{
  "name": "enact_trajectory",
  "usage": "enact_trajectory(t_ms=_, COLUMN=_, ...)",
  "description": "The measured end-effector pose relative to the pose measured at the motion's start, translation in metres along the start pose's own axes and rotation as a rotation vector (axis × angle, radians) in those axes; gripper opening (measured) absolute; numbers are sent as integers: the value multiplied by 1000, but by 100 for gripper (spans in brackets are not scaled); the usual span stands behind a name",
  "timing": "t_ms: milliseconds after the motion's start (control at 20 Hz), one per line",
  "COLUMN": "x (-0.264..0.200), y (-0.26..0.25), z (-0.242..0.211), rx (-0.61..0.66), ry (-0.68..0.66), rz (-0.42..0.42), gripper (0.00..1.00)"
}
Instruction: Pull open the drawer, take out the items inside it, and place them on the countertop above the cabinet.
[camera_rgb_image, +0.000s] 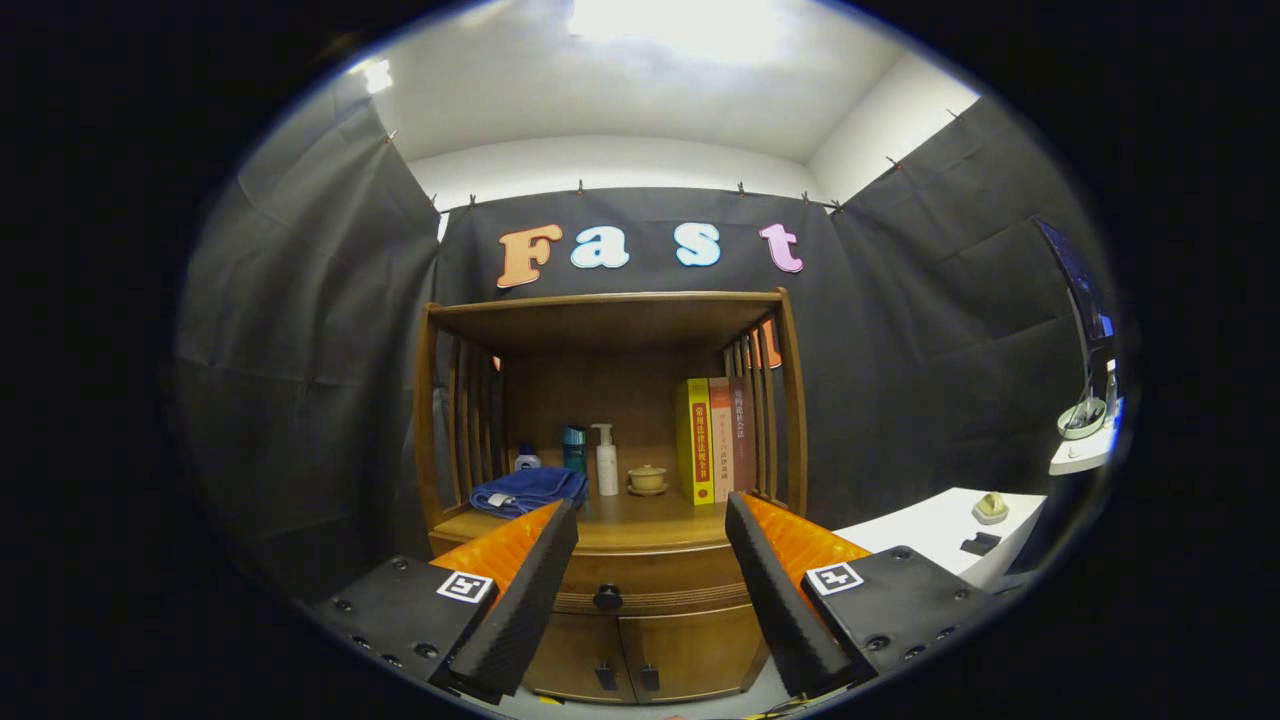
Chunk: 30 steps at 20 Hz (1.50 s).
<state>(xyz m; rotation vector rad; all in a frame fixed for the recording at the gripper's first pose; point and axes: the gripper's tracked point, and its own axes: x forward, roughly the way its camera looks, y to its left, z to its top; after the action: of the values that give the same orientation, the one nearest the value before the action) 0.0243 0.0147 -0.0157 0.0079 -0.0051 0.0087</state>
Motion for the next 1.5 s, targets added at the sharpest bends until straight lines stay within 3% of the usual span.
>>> enact_trajectory(t_ms=200, x=39, y=13, z=-34, rx=-6, ry=12, rz=6, gripper=98)
enact_trajectory(t_ms=600, x=109, y=31, z=-159, rx=-20, ry=170, rz=36, gripper=98)
enact_trajectory(t_ms=1100, x=168, y=43, z=-239, rx=11, ry=246, rz=62, gripper=98)
enact_trajectory(t_ms=1250, x=180, y=38, z=-259, rx=-42, ry=250, rz=53, gripper=98)
enact_trajectory(t_ms=1500, x=190, y=35, z=-272, rx=-45, ry=244, rz=26, gripper=77)
